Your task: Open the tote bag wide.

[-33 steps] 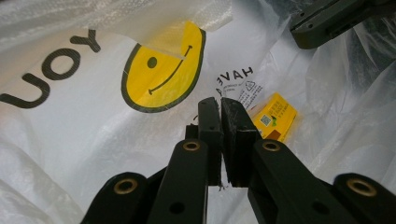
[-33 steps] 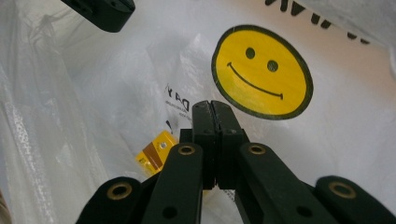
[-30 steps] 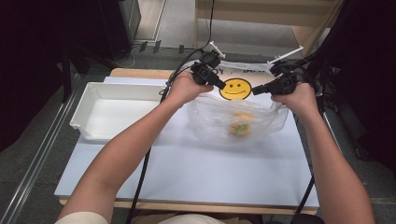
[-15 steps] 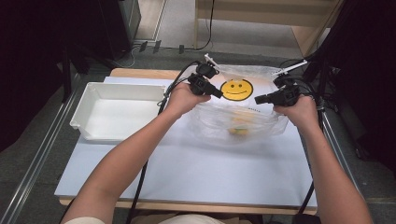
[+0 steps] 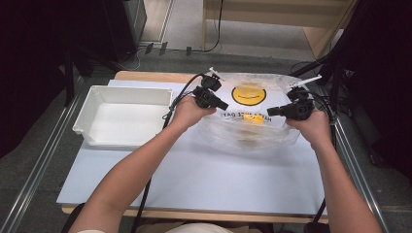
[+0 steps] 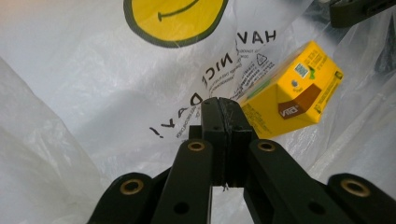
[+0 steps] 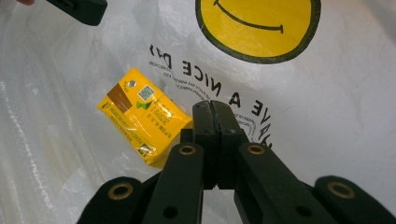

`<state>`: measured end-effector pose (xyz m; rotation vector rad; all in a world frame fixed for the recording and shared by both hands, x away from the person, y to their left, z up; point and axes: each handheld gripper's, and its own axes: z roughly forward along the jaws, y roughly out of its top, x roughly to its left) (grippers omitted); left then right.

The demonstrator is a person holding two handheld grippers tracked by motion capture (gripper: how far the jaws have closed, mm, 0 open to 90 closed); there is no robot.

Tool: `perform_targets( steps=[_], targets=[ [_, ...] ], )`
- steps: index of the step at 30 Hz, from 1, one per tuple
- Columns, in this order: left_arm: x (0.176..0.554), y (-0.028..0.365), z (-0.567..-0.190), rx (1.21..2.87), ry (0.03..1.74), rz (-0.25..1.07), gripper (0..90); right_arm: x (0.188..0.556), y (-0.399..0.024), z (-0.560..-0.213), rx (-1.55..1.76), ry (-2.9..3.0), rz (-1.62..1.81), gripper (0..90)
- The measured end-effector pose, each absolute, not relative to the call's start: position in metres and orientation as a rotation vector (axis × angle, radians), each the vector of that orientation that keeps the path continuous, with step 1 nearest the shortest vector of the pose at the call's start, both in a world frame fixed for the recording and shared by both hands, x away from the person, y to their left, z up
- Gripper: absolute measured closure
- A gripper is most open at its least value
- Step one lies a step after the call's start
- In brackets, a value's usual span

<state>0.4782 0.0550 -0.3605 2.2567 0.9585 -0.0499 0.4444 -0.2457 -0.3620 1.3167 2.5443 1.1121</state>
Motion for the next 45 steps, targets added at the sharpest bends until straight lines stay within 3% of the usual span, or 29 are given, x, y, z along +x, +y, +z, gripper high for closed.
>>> perform_targets(
  steps=[45],
  targets=[
    [0.478,0.086,-0.417,2.230,1.036,-0.020,89.4,0.415,-0.280,-0.423,1.549,2.366,1.128,90.0]
  ],
)
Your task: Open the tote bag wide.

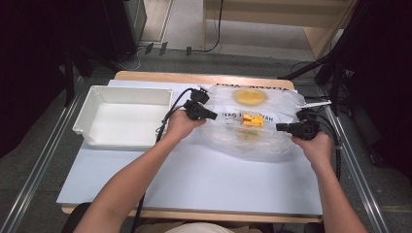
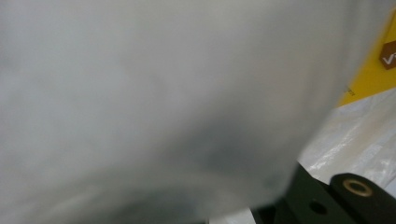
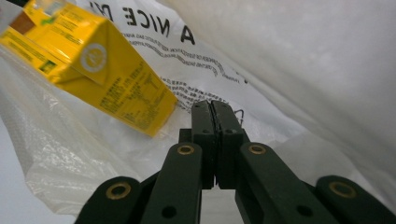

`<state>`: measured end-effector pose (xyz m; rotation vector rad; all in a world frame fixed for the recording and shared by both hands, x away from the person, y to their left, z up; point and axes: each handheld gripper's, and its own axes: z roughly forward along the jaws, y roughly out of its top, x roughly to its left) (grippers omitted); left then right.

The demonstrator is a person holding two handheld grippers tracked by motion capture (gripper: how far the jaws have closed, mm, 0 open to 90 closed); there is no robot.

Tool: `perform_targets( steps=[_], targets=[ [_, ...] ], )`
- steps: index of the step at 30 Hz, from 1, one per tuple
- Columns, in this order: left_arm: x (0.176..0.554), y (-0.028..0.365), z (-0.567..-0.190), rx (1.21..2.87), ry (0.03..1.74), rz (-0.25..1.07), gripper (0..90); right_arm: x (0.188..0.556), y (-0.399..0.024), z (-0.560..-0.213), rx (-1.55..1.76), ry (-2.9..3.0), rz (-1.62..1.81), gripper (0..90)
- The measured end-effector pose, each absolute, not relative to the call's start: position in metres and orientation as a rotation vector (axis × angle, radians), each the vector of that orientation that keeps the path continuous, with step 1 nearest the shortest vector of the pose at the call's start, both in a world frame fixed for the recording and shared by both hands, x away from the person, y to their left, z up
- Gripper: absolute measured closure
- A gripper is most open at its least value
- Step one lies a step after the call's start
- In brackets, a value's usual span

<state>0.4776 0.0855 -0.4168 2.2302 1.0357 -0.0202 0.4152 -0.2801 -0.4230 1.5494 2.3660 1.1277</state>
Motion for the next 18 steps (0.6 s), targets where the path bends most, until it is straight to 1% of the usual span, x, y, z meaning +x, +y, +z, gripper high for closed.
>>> perform_targets(
  steps=[2,7,18],
  targets=[
    [0.479,0.085,-0.421,2.227,1.049,-0.018,88.9,0.416,-0.283,-0.431,1.573,2.354,1.121,90.0],
    [0.482,0.085,-0.429,2.228,1.063,-0.030,88.5,0.417,-0.286,-0.439,1.607,2.346,1.100,90.0],
    [0.487,0.087,-0.442,2.226,1.107,-0.011,88.8,0.418,-0.294,-0.456,1.668,2.318,1.063,90.0]
  ],
)
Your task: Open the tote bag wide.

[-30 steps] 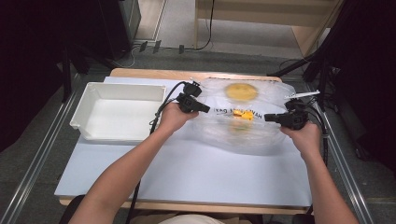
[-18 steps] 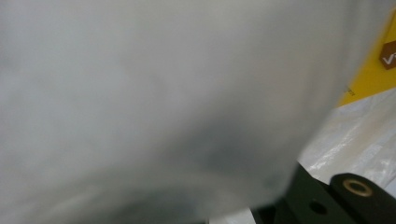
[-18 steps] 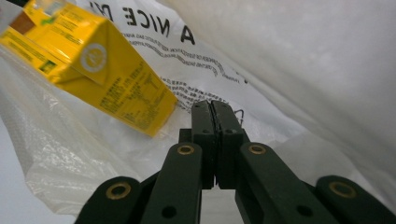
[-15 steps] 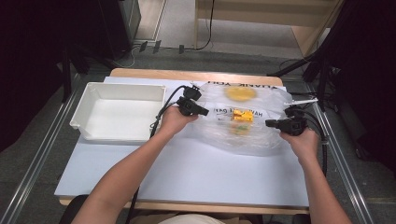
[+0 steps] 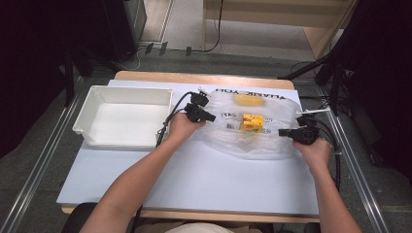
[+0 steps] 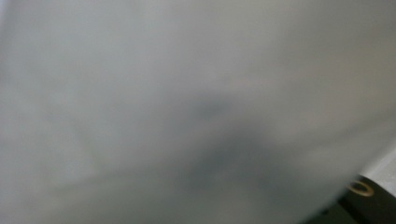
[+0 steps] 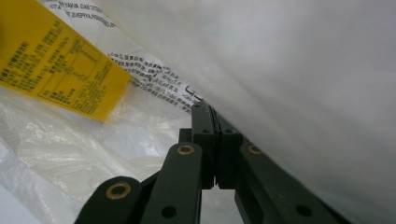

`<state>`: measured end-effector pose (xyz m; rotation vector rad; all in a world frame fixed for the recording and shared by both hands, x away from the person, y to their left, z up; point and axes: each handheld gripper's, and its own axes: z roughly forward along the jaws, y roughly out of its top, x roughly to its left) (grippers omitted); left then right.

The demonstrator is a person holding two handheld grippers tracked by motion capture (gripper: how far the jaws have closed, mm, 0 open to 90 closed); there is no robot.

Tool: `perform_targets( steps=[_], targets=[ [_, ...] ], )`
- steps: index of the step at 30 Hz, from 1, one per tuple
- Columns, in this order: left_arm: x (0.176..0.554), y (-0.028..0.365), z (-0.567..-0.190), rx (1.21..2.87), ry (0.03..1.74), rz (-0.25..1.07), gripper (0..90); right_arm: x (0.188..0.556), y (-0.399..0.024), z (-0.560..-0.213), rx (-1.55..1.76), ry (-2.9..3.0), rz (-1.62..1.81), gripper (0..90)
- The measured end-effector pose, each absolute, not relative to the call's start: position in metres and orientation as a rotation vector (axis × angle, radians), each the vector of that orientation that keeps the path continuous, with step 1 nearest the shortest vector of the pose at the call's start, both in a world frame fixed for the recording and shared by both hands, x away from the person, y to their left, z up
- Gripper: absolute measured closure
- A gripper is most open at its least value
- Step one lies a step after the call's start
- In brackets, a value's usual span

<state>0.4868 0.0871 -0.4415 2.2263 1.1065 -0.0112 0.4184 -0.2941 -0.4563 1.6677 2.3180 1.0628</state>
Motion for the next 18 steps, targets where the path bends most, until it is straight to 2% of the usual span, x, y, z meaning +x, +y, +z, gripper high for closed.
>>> perform_targets(
  steps=[18],
  targets=[
    [0.492,0.093,-0.455,2.241,1.171,0.018,90.0,0.416,-0.300,-0.468,1.721,2.298,1.001,90.0]
  ],
)
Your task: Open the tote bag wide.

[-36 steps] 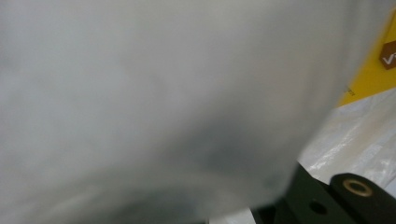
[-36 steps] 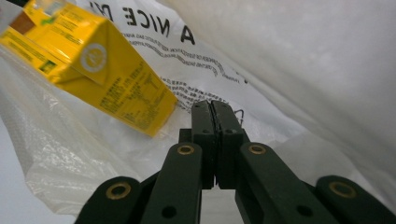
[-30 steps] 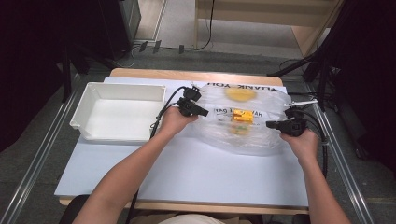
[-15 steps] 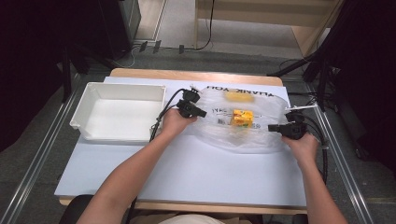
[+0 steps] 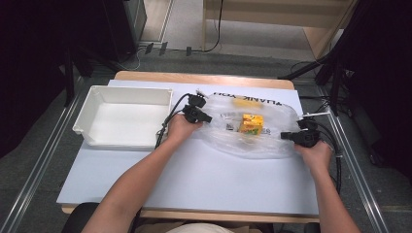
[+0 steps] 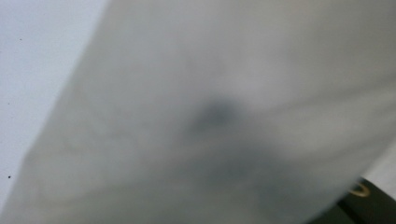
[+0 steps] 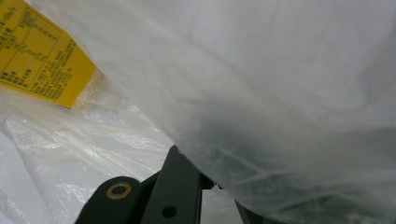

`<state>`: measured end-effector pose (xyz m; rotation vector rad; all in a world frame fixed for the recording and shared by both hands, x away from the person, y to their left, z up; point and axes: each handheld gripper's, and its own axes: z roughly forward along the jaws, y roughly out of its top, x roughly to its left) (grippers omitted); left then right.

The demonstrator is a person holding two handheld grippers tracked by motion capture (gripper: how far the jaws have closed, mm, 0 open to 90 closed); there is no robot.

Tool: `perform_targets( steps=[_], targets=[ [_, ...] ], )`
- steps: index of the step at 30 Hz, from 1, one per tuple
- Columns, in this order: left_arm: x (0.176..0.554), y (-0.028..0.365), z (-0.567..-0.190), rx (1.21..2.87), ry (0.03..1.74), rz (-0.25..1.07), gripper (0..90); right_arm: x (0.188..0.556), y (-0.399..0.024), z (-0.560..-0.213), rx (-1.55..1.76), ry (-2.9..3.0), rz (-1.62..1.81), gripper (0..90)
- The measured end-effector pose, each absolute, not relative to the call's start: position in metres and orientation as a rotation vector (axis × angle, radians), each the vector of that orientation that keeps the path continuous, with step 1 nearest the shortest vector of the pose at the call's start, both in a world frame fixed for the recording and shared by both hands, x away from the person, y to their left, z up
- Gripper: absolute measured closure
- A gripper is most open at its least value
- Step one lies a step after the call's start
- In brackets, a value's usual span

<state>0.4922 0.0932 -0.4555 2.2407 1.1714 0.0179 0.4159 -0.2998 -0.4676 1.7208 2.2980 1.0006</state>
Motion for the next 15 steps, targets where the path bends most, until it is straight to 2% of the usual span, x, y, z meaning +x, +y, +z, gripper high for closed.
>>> perform_targets(
  steps=[15],
  targets=[
    [0.492,0.094,-0.454,2.237,1.239,0.130,90.0,0.408,-0.313,-0.473,1.762,2.232,0.986,90.0]
  ],
)
